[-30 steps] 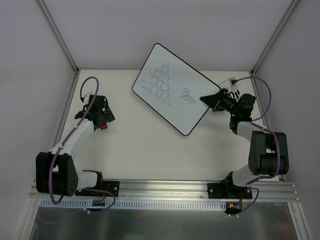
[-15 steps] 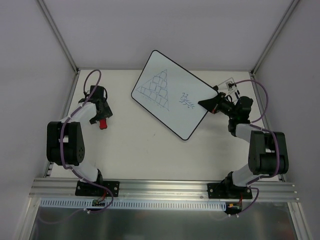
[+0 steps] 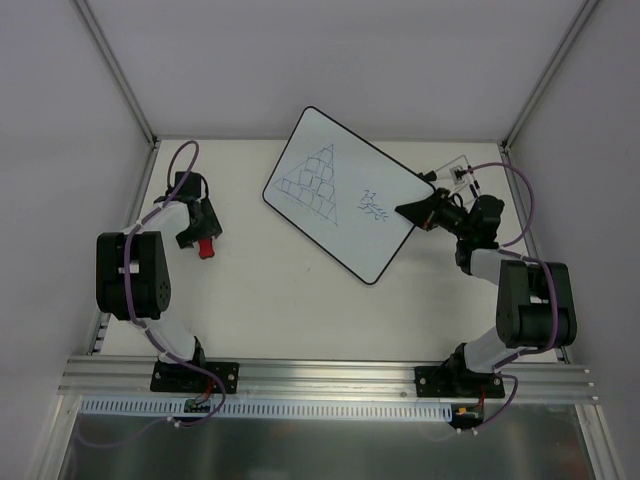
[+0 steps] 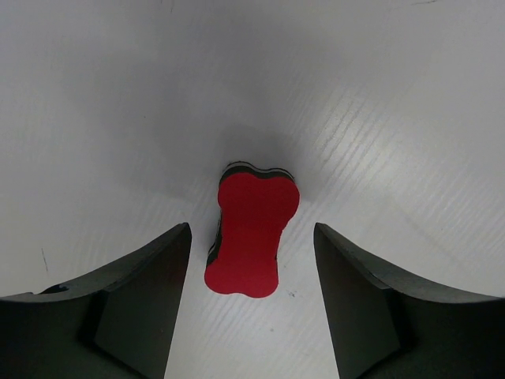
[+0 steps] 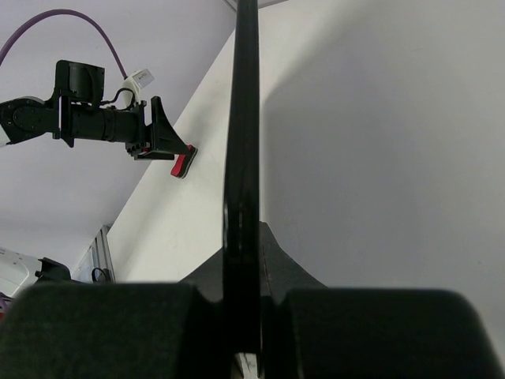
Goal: Erase the whiteboard
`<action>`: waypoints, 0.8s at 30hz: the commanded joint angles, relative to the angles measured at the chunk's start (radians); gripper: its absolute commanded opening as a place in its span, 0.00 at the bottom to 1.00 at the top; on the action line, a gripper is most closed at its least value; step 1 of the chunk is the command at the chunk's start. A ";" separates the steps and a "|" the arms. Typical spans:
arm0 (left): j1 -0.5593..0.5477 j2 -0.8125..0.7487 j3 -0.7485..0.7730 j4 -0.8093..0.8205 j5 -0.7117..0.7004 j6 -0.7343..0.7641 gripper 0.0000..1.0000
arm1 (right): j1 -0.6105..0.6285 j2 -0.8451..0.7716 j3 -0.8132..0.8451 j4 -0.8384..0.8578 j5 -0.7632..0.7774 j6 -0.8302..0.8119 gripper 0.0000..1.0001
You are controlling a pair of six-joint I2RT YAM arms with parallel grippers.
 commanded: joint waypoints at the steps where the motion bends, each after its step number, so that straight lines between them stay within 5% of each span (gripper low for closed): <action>1: 0.009 0.019 0.003 0.024 0.039 0.024 0.64 | 0.008 -0.026 0.025 0.206 -0.032 0.021 0.00; 8: 0.009 0.053 0.025 0.030 0.070 0.031 0.47 | 0.008 -0.021 0.021 0.205 -0.032 0.020 0.00; 16: 0.006 0.036 0.023 0.030 0.128 0.044 0.11 | 0.016 -0.015 0.028 0.202 -0.038 0.020 0.00; 24: -0.136 -0.027 0.106 0.074 0.131 0.145 0.12 | 0.079 -0.023 0.005 0.170 -0.042 0.007 0.00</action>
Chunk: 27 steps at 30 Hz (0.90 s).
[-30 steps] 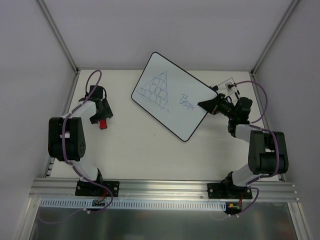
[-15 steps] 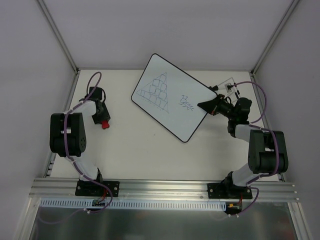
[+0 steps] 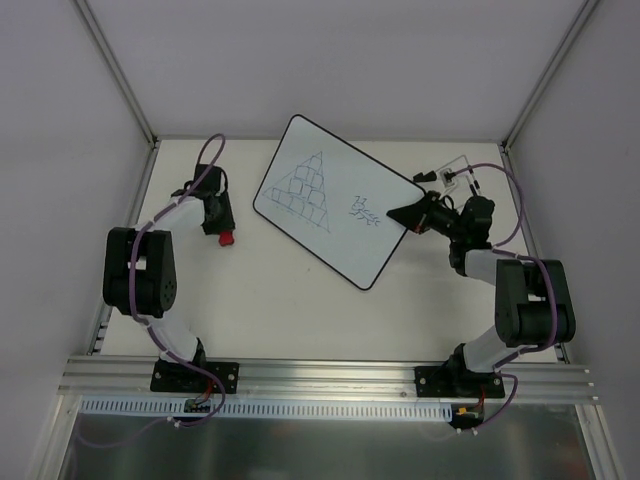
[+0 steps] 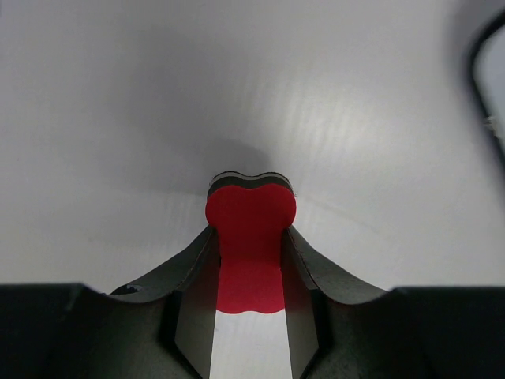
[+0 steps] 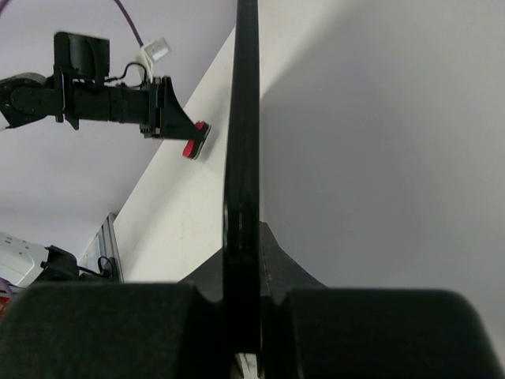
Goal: Erase the whiteboard
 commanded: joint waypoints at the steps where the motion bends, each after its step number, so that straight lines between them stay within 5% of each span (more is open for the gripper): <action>1: -0.108 -0.068 0.076 0.062 0.025 0.086 0.12 | 0.047 -0.039 0.005 0.158 -0.044 0.005 0.00; 11: -0.224 0.030 0.174 0.312 0.149 0.134 0.13 | 0.112 -0.038 -0.012 0.124 -0.032 -0.013 0.00; 21: -0.296 0.141 0.307 0.326 0.262 0.252 0.11 | 0.170 -0.064 0.010 0.022 -0.037 -0.072 0.00; 27: -0.434 0.142 0.304 0.341 0.249 0.298 0.14 | 0.184 -0.051 0.026 0.008 -0.049 -0.072 0.00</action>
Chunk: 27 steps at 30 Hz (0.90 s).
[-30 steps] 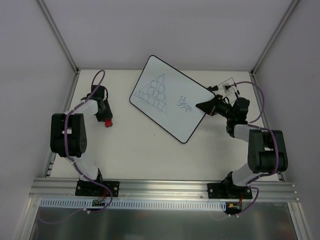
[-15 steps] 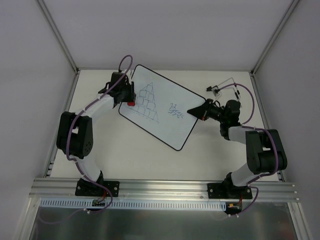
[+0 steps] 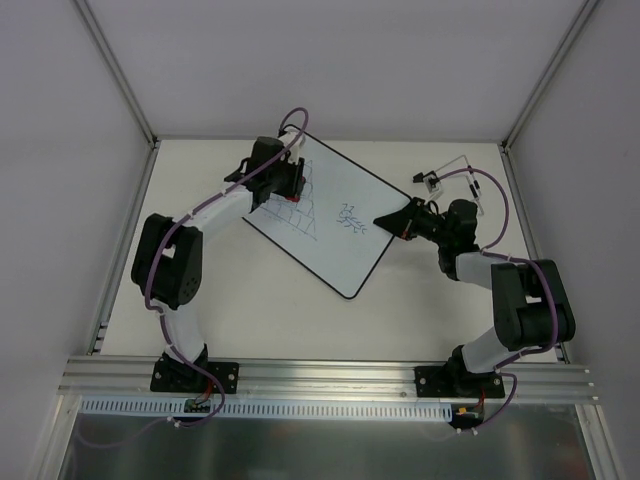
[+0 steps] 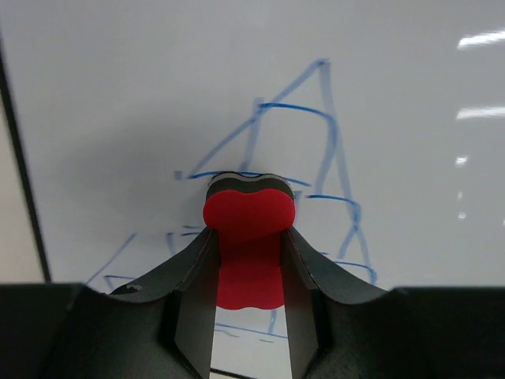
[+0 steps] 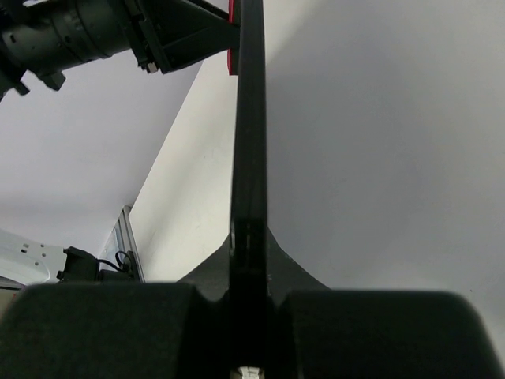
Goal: Erase the whiteboard
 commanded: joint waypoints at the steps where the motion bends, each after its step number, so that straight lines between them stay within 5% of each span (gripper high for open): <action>1: -0.110 0.016 0.008 0.076 0.068 0.044 0.14 | 0.058 -0.038 0.063 0.077 -0.139 -0.083 0.00; 11: -0.144 -0.001 -0.038 0.232 -0.057 0.016 0.11 | 0.083 -0.048 0.052 0.076 -0.139 -0.066 0.00; 27: 0.023 0.111 0.105 0.232 -0.137 -0.065 0.11 | 0.118 -0.059 0.043 0.074 -0.171 -0.051 0.00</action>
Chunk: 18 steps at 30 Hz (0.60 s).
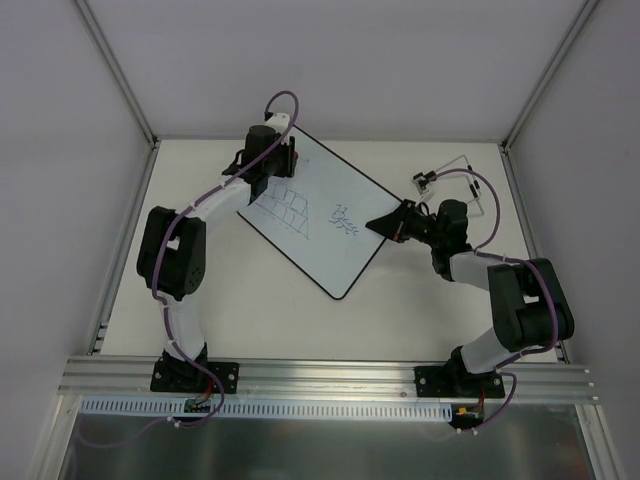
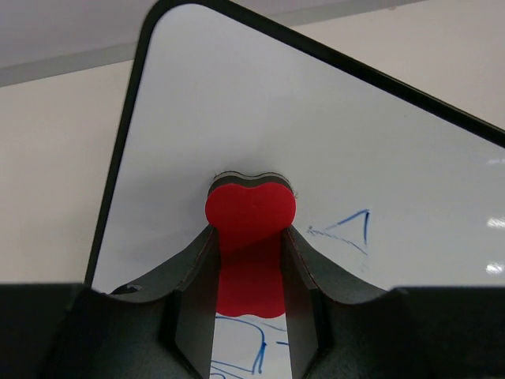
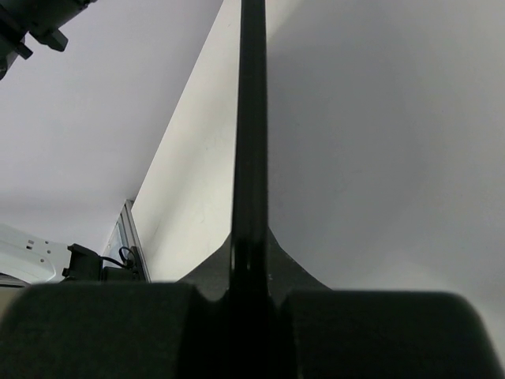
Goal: Erase the whiteboard
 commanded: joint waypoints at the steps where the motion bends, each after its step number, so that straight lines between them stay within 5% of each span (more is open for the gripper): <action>1: 0.019 0.048 0.045 0.034 -0.023 -0.030 0.11 | 0.052 -0.059 0.032 0.121 -0.228 -0.060 0.00; 18: -0.112 0.026 -0.007 -0.033 0.257 -0.037 0.08 | 0.057 -0.061 0.036 0.113 -0.230 -0.072 0.00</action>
